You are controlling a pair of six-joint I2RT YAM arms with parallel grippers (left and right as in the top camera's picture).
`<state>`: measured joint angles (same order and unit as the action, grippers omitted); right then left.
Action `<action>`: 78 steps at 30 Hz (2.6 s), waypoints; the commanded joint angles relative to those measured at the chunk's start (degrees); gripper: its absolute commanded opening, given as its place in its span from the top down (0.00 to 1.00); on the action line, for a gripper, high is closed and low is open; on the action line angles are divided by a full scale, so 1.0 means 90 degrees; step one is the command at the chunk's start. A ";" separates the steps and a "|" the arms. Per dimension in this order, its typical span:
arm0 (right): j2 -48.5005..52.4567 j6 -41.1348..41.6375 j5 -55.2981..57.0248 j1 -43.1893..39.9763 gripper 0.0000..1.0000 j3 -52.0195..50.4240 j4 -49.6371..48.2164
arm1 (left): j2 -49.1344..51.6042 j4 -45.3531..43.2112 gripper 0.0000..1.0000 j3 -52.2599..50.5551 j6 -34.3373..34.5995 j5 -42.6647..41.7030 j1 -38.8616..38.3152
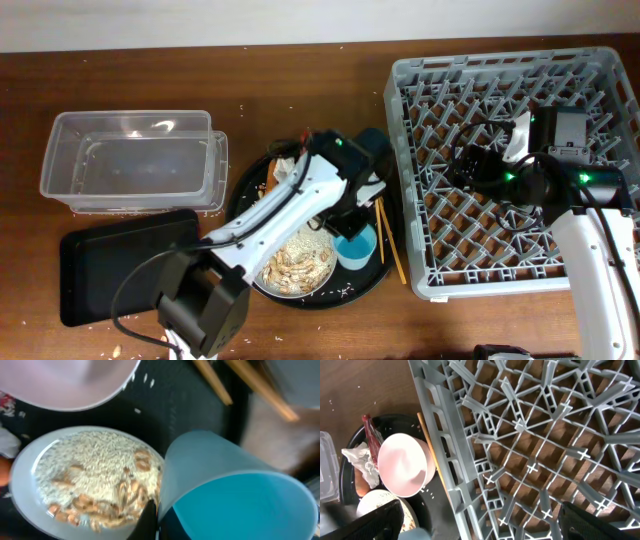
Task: Sort waste into correct bins and load items into the dishwasher rack
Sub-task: 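Grasp the blue cup with the left gripper and lift it, then hand the blue cup from the left gripper to the right gripper, then place the blue cup upside down in the rack with the right gripper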
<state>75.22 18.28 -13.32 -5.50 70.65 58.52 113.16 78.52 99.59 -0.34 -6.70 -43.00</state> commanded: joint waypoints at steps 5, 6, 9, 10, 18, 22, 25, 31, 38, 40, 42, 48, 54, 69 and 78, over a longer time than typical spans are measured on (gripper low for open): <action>0.0017 -0.0075 -0.0576 -0.0027 0.01 0.0141 -0.0027 | -0.0017 0.0510 1.00 0.2127 0.0027 -0.1409 0.1115; 0.0017 -0.0311 -0.0976 -0.0027 0.00 0.0141 -0.0087 | -0.0017 0.0253 1.00 0.2205 0.0189 -0.1987 0.1460; 0.0017 -0.0918 -0.2589 -0.0015 0.01 0.0141 -0.0498 | 0.0063 -0.0610 1.00 0.2174 0.0452 -0.4558 0.2657; 0.0017 -0.1229 -0.3461 -0.0005 0.02 0.0141 -0.0758 | 0.0143 -0.0758 1.00 0.2171 0.0466 -0.5323 0.2958; 0.0017 -0.1673 -0.5314 0.0593 0.10 0.0141 -0.2560 | 0.0391 -0.0595 1.00 0.2169 0.0461 -0.6982 0.3475; 0.0019 -0.1678 -0.5297 0.0984 0.09 0.0141 -0.3150 | 0.0391 -0.0272 1.00 0.2169 0.0464 -0.7242 0.3468; 0.0019 -0.1678 -0.5277 0.1110 0.09 0.0141 -0.3580 | 0.0391 0.0073 1.00 0.2169 0.0461 -0.7286 0.3446; 0.0051 -0.1676 -0.5020 0.1134 0.09 0.0141 -0.3619 | 0.0389 0.0381 1.00 0.2169 0.0413 -0.7718 0.3446; 0.0466 -0.1676 -0.5008 0.1336 0.09 0.0141 -0.3762 | 0.0389 0.0780 1.00 0.2169 0.0406 -0.7815 0.3446; 0.0624 -0.1678 -0.5411 0.1358 0.09 0.0141 -0.3973 | 0.0389 0.0845 1.00 0.2169 0.0367 -0.7728 0.3446; 0.0726 -0.1676 -0.6008 0.1421 0.09 0.0141 -0.4306 | 0.0389 0.0833 1.00 0.2169 0.0367 -0.7711 0.3446; 0.0755 -0.1649 -0.6693 0.1496 0.22 0.0141 -0.4818 | 0.0389 0.0831 1.00 0.2169 0.0367 -0.7536 0.3446; 0.0755 -0.1651 -0.6540 0.1498 0.36 0.0141 -0.4381 | 0.0389 0.0702 0.99 0.2169 0.0369 -0.7543 0.3446; -0.0534 -0.1654 -0.2674 -0.0792 0.42 0.0165 -0.0882 | 0.0389 0.0493 0.01 0.2169 0.0369 -0.7378 0.3886; -0.0510 -0.1008 -0.0554 -0.2783 0.42 0.0223 0.1911 | 0.0389 0.0466 0.01 0.2169 0.0369 -0.6766 0.3963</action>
<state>70.28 6.59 -28.05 -26.96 72.18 72.73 116.88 83.09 118.41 3.90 -69.56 -7.46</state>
